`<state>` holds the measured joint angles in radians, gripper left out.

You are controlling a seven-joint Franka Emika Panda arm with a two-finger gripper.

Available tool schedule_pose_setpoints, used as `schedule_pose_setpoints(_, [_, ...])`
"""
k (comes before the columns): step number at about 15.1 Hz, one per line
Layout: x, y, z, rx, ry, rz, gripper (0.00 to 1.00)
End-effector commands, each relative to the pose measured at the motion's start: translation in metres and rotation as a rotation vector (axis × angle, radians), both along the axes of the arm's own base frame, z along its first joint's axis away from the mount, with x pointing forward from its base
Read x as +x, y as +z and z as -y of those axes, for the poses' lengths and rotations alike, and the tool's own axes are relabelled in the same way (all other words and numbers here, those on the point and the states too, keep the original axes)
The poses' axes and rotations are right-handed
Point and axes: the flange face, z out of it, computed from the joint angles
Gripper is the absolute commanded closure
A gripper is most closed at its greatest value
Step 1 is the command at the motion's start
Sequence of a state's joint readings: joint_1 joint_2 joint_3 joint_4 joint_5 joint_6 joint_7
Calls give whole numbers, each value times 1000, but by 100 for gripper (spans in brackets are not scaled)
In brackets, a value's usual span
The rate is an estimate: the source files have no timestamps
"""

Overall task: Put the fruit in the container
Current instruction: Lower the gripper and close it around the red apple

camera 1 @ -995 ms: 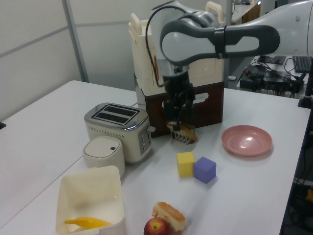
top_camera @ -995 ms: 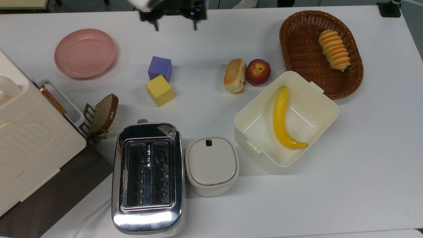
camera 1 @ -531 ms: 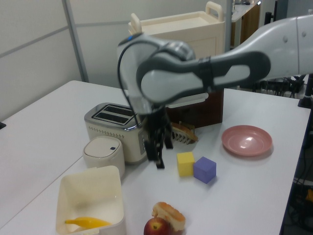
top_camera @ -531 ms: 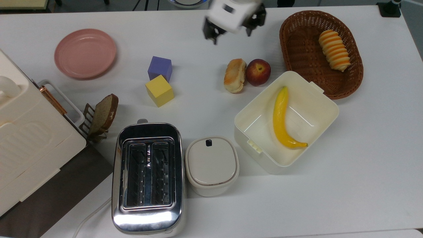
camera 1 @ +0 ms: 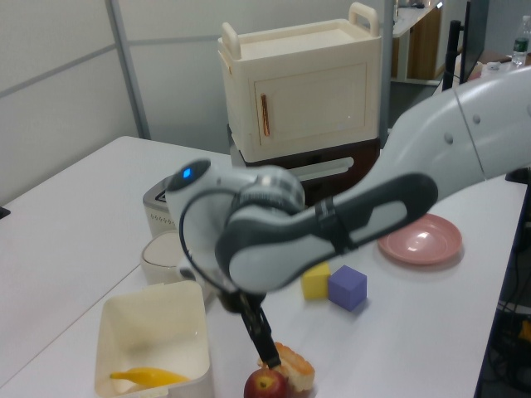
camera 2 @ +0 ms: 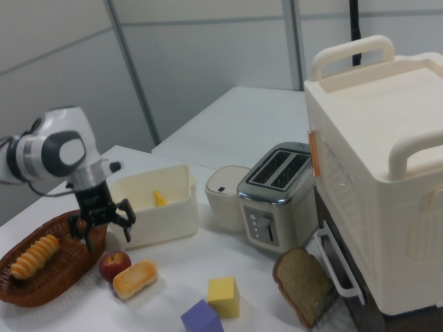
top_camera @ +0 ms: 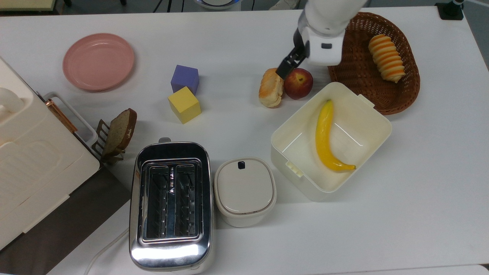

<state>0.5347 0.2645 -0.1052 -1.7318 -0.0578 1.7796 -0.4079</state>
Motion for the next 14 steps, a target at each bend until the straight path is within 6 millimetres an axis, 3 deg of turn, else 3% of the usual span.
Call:
schedule_pose_setpoints(1, [-10,-40,-19,-37,69,-5,0])
schedule_pose_setpoints(5, [-7,-85,-32,-74,86,-7,3])
schedule_pose_setpoints(7, [-4,-89,-32,-114,68,35,28])
schedule_pose_setpoints(8, [-4,-83,-32,-112,68,42,37])
schedule_pose_setpoints(11, [-7,-41,-22,-83,52,80,40])
schedule_pose_setpoints(14, [-8,32,2,-43,-1,119,40])
